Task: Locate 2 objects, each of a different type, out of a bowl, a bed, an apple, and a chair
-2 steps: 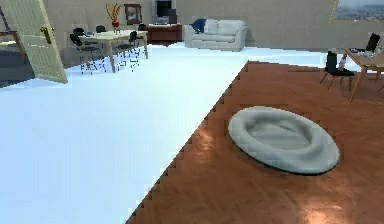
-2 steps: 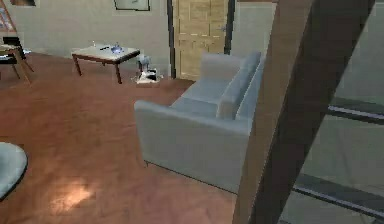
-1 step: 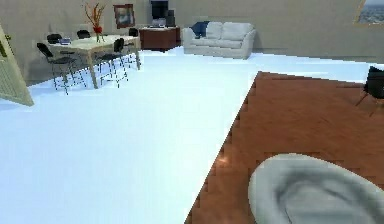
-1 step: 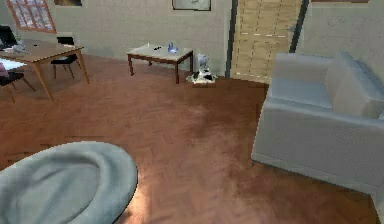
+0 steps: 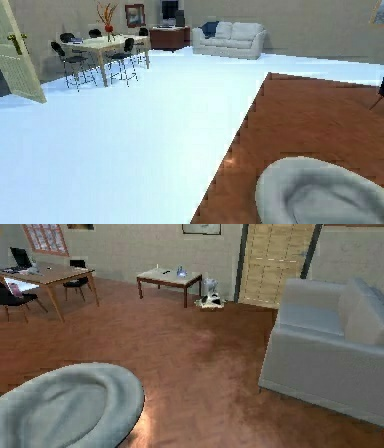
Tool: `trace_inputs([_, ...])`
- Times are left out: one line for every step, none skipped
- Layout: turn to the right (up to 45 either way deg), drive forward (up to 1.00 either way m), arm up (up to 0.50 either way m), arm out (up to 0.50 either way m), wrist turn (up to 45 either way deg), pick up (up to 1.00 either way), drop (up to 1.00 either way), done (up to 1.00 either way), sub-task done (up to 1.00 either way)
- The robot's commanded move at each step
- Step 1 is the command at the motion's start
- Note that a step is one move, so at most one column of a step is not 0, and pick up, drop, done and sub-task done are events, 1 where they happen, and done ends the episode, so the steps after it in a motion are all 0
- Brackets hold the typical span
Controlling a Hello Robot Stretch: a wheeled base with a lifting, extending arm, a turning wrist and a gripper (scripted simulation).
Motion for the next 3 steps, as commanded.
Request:
trace_inputs([-12.0,0.00,0.00,0.00,0.0,0.00,0.00,0.00,0.00])
trace_inputs([0.0,0.75,0.00,0.00,0.0,0.00,0.00,0.00,0.00])
trace_inputs([18.0,0.00,0.00,0.00,0.0,0.00,0.00,0.00,0.00])
